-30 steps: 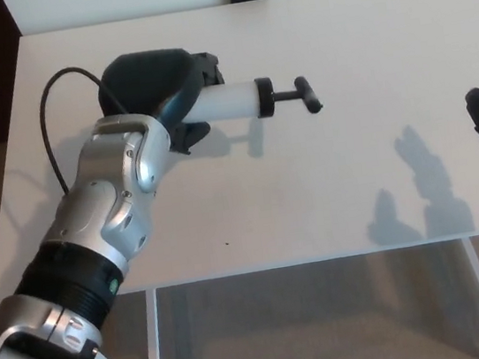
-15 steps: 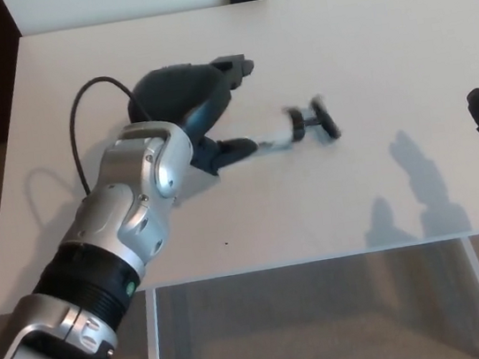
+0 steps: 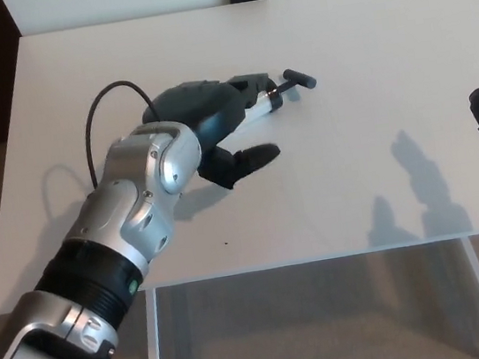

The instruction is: The robot walks towards a desk on which an air pump is kept in the middle. It lifts it up and holds it with its left hand and uses its right hand to compress it by pushing its handle inwards.

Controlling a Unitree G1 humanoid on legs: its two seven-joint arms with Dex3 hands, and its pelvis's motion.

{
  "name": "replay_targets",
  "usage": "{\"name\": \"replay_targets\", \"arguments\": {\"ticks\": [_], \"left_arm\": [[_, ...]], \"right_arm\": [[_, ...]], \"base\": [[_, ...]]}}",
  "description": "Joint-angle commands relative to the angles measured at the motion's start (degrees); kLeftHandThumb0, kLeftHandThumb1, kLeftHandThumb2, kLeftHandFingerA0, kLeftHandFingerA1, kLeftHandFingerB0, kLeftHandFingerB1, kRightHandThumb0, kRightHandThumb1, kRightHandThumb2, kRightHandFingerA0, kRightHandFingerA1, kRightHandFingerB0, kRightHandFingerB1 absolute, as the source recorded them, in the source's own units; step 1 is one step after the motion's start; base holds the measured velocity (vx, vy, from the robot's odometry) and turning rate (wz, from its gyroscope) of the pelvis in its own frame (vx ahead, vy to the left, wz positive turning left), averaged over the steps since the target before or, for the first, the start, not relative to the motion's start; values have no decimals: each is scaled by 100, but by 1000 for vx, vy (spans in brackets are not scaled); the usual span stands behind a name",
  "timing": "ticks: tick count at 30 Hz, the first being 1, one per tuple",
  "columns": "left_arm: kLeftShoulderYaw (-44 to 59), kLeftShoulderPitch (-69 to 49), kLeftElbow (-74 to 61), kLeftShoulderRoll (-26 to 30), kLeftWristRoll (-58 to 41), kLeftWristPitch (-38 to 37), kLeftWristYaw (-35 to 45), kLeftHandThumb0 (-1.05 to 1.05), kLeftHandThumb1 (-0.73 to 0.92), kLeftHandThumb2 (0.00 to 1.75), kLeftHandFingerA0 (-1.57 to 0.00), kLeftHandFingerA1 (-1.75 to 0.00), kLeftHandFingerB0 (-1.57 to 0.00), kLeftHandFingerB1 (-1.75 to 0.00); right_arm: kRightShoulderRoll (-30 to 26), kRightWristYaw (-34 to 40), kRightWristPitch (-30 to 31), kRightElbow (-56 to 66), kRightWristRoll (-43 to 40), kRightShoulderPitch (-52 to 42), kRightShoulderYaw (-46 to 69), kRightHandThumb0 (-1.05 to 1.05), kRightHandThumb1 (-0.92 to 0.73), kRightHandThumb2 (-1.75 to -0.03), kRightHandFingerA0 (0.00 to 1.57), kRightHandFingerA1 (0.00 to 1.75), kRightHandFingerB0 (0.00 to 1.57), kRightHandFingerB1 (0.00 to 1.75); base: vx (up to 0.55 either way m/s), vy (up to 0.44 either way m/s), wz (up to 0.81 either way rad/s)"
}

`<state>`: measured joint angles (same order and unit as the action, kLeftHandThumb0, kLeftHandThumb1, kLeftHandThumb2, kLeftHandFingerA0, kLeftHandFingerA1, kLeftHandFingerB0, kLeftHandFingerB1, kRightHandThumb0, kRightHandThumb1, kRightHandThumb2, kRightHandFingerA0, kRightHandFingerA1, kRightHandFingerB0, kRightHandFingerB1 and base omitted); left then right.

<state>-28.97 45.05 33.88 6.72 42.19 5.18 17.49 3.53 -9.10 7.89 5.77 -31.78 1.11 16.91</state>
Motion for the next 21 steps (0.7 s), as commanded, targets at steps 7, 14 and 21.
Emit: {"name": "replay_targets", "arguments": {"ticks": [7,14,21], "left_arm": [[2855,-2244,-7021,958,-3336,73,1419,-91,64,100,0,-5,-3,-15],[5704,-4785,-8086,1980,-10342,784,2423,-88,69,116,-5,-19,-4,-38],[7016,-6232,-8008,1493,-7191,-4161,1608,-81,77,64,-17,-62,-48,-68]], "right_arm": [[-880,-1022,-882,2929,-146,-1618,721,-77,-76,-115,4,42,2,28],[-759,-1571,-1459,4260,-1292,-2891,1774,-86,-92,-72,24,29,8,23],[-404,-2548,-2539,4420,-2034,-3782,2634,-84,-89,-68,25,29,14,25]], "base": [[0,0,0],[0,0,0],[0,0,0]]}}
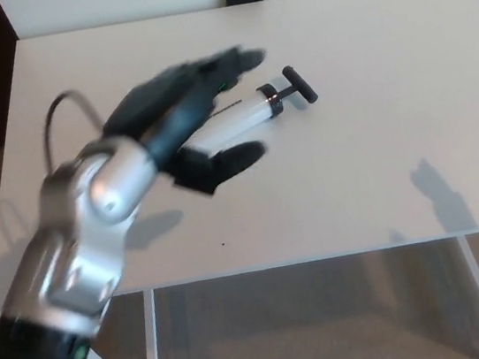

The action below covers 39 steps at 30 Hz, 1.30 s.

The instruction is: The robot walks towards a desk on which an air pump is kept in the middle. It lifts it up and holds it with its left hand and uses its right hand to compress it by pushing its handle inwards.

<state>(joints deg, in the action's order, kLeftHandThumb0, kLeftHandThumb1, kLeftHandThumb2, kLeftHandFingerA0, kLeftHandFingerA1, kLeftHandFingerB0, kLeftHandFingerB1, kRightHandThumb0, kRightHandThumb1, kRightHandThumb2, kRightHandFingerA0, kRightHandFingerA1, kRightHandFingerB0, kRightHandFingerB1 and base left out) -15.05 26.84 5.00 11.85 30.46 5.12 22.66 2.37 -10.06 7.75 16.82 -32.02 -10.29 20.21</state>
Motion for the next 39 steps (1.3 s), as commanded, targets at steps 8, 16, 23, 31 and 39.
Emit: {"name": "replay_targets", "arguments": {"ticks": [8,16,23,31,39], "left_arm": [[8304,-7123,-4015,1321,-10861,1263,6305,-101,92,75,-21,-46,-29,-42],[8934,-8457,-4331,1580,-10647,1500,6307,-78,92,68,-28,-42,-30,-35],[9396,-8703,-4034,1780,-10471,1635,6538,-78,92,68,-28,-42,-30,-35],[9442,-8956,-4026,1794,-10665,1533,6574,-78,92,68,-28,-42,-30,-35],[9477,-9212,-4161,1757,-10898,1367,6510,-78,92,68,-28,-42,-30,-35]], "right_arm": [[92,-2903,-3992,2996,-1585,-2635,2418,-87,-90,-69,29,31,18,28],[365,-2834,-4141,2948,-1156,-3158,2220,-87,-84,-67,27,32,20,27],[444,-2802,-4113,3073,-1084,-3465,2172,-87,-84,-67,27,32,20,27],[444,-2803,-4178,3095,-1162,-3577,2179,-87,-84,-67,27,32,20,27],[376,-2789,-4193,3022,-1257,-3535,2242,-87,-84,-67,27,32,20,27]], "base": [[0,0,0],[0,0,0],[0,0,0],[0,0,0],[0,0,0]]}}
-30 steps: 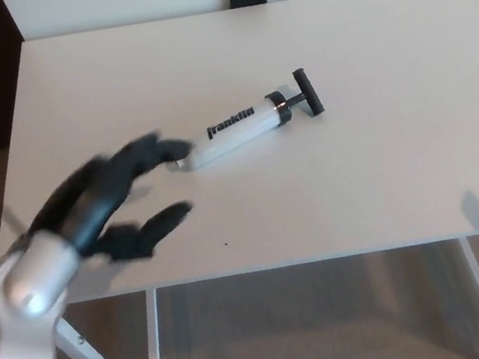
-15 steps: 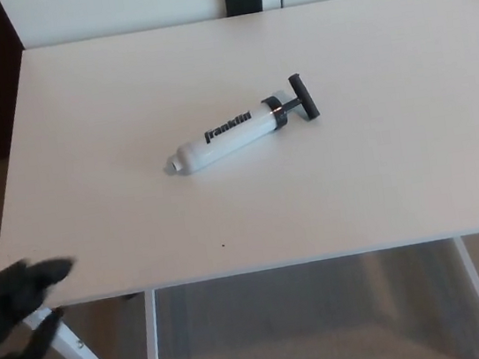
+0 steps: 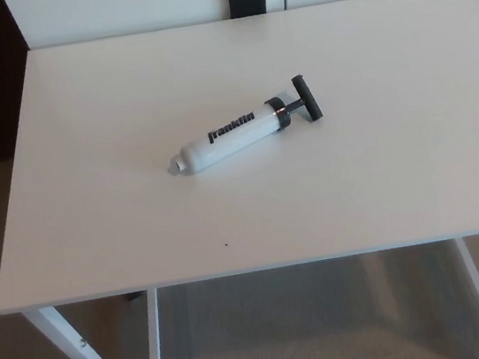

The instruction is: The robot walks towards a desk on which an air pump is kept in the middle. It lifts it up and holds it with its left hand and uses its right hand to compress it by pushing its handle inwards.

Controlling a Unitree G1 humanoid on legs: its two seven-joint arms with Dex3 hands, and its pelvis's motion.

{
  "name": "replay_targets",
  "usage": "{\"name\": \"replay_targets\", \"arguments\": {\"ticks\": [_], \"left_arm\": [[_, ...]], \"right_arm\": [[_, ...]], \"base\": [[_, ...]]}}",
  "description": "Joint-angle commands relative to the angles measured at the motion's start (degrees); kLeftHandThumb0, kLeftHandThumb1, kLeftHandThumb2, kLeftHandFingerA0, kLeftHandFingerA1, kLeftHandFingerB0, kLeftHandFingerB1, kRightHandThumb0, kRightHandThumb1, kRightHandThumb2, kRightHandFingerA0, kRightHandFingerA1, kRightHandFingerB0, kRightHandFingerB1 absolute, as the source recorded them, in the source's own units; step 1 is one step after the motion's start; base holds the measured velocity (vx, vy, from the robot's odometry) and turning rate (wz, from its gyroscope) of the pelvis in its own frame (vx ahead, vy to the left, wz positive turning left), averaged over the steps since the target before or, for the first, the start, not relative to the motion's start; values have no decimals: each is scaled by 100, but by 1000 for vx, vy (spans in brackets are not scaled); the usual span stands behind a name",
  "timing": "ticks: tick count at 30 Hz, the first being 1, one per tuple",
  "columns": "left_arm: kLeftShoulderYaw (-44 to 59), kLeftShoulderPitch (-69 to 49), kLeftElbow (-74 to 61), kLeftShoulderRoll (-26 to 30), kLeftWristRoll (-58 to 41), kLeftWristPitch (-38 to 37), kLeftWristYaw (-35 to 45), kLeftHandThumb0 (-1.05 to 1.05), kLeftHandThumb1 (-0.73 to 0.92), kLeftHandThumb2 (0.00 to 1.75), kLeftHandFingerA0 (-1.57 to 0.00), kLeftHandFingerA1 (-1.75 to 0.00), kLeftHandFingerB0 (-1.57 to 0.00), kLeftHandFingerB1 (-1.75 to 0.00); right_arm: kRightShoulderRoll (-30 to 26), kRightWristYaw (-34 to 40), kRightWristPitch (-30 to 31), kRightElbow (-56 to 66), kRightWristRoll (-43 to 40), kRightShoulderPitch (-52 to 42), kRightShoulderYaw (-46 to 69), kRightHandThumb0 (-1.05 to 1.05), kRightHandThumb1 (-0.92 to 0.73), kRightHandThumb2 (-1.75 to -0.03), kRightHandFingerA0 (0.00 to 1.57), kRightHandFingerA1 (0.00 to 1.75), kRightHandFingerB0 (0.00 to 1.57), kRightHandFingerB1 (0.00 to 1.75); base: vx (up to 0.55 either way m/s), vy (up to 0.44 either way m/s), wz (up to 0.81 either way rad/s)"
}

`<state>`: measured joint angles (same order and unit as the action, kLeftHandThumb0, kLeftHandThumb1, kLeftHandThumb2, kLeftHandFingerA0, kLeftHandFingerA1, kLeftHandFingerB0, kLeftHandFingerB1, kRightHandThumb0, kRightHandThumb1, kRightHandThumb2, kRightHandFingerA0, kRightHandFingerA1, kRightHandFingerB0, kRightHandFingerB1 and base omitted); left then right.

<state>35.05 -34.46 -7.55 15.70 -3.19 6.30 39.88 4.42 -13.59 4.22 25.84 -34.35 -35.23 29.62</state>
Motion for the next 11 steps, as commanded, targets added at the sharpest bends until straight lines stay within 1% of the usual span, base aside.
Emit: {"name": "replay_targets", "arguments": {"ticks": [1,5,11], "left_arm": [[4471,-3117,-2913,1360,-7552,1236,4794,-78,92,68,-28,-42,-30,-35],[4550,-3397,-2922,1177,-7635,1143,4939,-78,92,68,-28,-42,-30,-35],[4627,-3586,-2909,1109,-7730,1129,5053,-78,92,68,-28,-42,-30,-35]], "right_arm": [[166,-2442,-3841,2114,-1036,-1046,1306,-87,-84,-67,27,32,20,27],[143,-2526,-3819,2091,-1128,-1091,1319,-87,-84,-67,27,32,20,27],[160,-2605,-3826,2095,-1238,-1193,1369,-87,-84,-67,27,32,20,27]], "base": [[0,0,0],[0,0,0],[0,0,0]]}}
